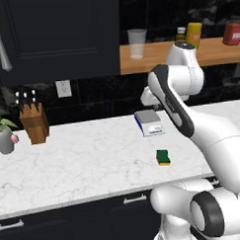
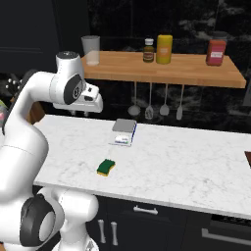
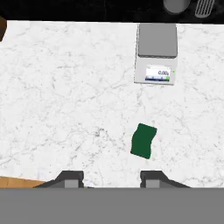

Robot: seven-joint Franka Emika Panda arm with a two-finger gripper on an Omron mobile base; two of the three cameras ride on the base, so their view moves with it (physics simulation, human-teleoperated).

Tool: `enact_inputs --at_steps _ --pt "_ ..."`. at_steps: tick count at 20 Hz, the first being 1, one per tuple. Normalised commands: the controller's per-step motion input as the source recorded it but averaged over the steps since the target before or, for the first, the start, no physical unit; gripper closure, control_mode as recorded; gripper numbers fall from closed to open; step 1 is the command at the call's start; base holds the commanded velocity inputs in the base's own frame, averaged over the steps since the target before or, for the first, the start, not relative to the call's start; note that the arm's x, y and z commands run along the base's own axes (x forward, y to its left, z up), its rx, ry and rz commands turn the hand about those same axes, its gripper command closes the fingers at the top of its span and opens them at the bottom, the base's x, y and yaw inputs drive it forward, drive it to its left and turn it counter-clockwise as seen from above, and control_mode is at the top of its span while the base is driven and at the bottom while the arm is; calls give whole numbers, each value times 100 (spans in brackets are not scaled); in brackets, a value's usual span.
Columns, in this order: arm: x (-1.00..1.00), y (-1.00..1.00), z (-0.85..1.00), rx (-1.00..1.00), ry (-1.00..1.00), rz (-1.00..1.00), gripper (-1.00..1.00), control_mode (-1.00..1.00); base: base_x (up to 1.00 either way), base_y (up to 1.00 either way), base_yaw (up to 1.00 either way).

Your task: Pick up the sponge from the counter and clean the cutting board by briefly scrubbing or pressing down on the cutting board. Once finished, release the sponge.

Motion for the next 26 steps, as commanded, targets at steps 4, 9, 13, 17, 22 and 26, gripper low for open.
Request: enact_inputs --at_steps 4,9,13,17,22,26 --pt "-16 -11 -21 0 2 0 -100 -100 0 0 0" --pt "-27 -14 -57 -7 36 -4 -100 -100 0 0 0" --pt "-22 -6 -63 -1 13 -2 -100 -100 0 0 0" --pt "-30 -30 -75 3 -14 0 -100 -100 0 0 0" --pt "-7 -8 -57 10 -23 0 -100 -100 0 0 0" --pt "34 0 -41 4 -16 1 -100 -100 0 0 0"
